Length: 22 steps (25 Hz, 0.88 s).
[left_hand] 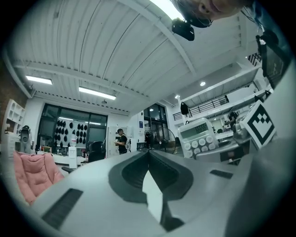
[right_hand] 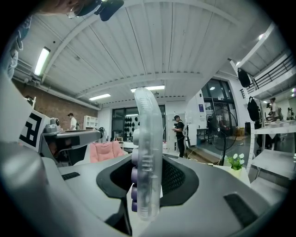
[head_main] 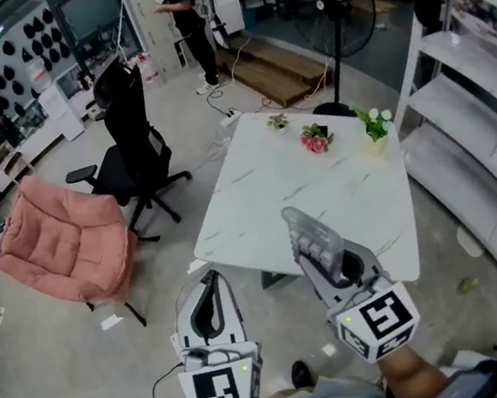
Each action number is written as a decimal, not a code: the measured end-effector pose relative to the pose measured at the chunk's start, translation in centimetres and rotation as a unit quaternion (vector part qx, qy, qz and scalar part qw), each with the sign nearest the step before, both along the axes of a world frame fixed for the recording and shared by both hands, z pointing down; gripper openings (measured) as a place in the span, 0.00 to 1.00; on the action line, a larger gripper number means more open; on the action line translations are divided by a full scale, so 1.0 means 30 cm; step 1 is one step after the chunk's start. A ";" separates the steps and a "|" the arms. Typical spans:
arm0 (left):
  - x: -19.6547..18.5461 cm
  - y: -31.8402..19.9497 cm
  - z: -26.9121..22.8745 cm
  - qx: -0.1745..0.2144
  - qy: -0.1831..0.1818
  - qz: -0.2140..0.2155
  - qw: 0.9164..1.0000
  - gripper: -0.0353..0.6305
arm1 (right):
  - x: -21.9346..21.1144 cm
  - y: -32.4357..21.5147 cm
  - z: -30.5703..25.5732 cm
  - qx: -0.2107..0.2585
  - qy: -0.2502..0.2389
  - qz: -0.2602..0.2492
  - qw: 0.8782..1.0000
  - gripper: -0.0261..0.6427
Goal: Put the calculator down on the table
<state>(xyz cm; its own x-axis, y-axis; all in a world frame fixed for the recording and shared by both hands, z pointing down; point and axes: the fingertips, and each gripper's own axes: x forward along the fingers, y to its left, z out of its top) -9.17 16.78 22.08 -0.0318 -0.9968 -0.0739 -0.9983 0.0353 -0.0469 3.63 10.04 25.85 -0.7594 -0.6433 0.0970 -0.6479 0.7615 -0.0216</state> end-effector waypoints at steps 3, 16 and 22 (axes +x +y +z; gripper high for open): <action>-0.036 -0.054 -0.003 0.003 -0.002 0.007 1.000 0.06 | -0.033 -0.053 -0.022 0.009 -0.003 0.007 1.000 0.26; -0.075 -0.301 0.146 -0.050 0.005 0.044 0.998 0.06 | -0.064 -0.269 0.097 -0.030 0.010 0.045 0.998 0.26; -0.131 -0.498 0.189 -0.057 -0.001 0.048 0.997 0.06 | -0.110 -0.452 0.153 -0.045 0.009 0.049 0.998 0.26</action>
<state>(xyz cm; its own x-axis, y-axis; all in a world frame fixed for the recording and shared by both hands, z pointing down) -13.09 1.85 27.73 0.0650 -0.9971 0.0392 -0.9967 -0.0668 -0.0469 0.33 -3.52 30.43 -0.6905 -0.7031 0.1701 -0.7205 0.6895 -0.0748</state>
